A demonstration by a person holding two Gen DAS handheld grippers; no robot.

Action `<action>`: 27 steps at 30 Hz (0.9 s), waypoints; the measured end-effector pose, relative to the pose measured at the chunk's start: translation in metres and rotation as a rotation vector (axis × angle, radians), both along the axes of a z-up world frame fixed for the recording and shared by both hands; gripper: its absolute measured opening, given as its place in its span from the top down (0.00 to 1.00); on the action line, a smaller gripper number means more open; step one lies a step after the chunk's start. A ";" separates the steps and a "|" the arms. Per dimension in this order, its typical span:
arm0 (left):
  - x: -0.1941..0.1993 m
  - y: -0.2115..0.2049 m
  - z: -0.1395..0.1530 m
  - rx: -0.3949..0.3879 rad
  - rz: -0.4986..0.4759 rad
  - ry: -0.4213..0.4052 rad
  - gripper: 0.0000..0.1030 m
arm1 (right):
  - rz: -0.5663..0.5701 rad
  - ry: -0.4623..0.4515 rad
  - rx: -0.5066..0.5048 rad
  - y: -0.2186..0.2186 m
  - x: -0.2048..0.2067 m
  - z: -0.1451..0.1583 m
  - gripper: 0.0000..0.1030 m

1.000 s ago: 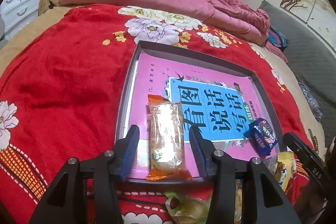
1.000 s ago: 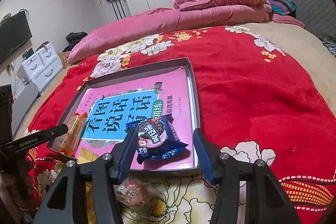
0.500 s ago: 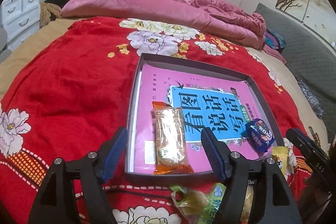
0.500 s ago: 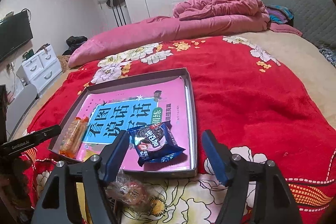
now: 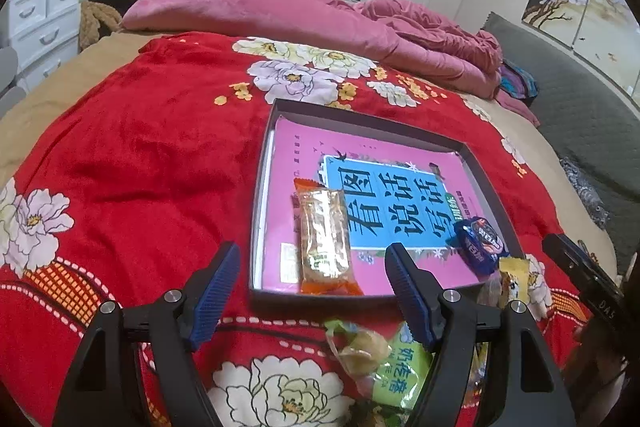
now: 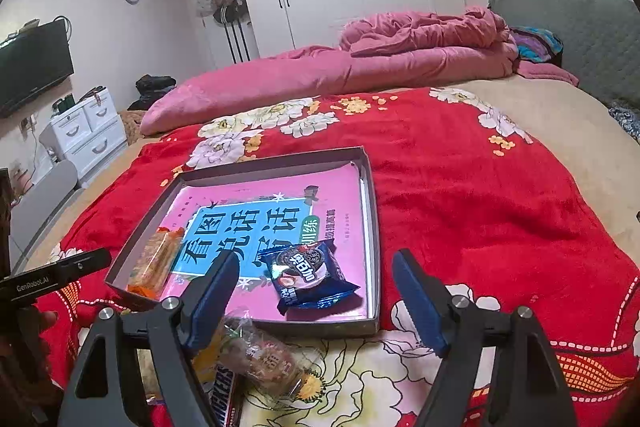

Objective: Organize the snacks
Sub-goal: 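Withdraw both tools from the tray back toward the snack pile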

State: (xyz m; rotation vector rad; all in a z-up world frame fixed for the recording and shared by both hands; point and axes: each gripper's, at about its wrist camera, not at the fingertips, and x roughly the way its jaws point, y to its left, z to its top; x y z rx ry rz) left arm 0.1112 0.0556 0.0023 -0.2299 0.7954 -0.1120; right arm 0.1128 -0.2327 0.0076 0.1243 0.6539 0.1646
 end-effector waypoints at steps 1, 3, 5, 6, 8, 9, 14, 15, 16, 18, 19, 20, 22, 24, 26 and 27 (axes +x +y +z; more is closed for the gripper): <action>-0.002 -0.001 0.000 0.002 -0.002 0.001 0.26 | 0.001 -0.004 0.003 0.000 -0.002 0.001 0.24; -0.006 -0.003 0.000 0.004 -0.008 0.003 0.25 | 0.006 -0.022 0.010 0.001 -0.006 0.005 0.23; -0.010 -0.004 0.000 0.006 -0.015 0.006 0.24 | 0.016 -0.040 0.011 0.003 -0.012 0.009 0.20; -0.012 -0.006 0.000 0.007 -0.023 0.010 0.24 | 0.020 -0.041 0.012 0.004 -0.013 0.010 0.20; -0.015 -0.007 0.000 0.008 -0.031 0.014 0.23 | 0.031 -0.036 0.018 0.006 -0.017 0.010 0.20; -0.018 -0.008 0.000 0.008 -0.034 0.017 0.23 | 0.039 -0.031 0.020 0.008 -0.019 0.010 0.20; -0.025 -0.006 -0.001 -0.016 -0.038 0.029 0.23 | 0.074 -0.014 0.009 0.021 -0.027 0.008 0.20; -0.027 -0.005 -0.002 -0.023 -0.040 0.033 0.23 | 0.082 -0.009 0.005 0.024 -0.029 0.007 0.20; -0.029 -0.005 -0.002 -0.026 -0.042 0.036 0.23 | 0.087 -0.006 0.004 0.026 -0.030 0.007 0.20; -0.032 -0.005 -0.002 -0.030 -0.046 0.039 0.23 | 0.102 0.003 0.001 0.031 -0.033 0.006 0.20; -0.035 -0.005 -0.002 -0.029 -0.048 0.041 0.23 | 0.107 0.003 -0.005 0.033 -0.035 0.005 0.20; -0.037 -0.005 -0.001 -0.029 -0.050 0.041 0.23 | 0.113 0.004 -0.012 0.036 -0.036 0.005 0.20; -0.040 -0.006 -0.001 -0.030 -0.058 0.043 0.23 | 0.118 0.006 -0.015 0.038 -0.038 0.005 0.20; -0.044 -0.008 -0.001 -0.029 -0.072 0.047 0.23 | 0.118 0.013 -0.015 0.038 -0.039 0.004 0.20; -0.048 -0.012 -0.001 -0.021 -0.088 0.051 0.23 | 0.114 0.026 -0.006 0.036 -0.040 0.002 0.20; -0.050 -0.014 -0.001 -0.015 -0.097 0.053 0.23 | 0.113 0.032 0.001 0.035 -0.040 0.001 0.20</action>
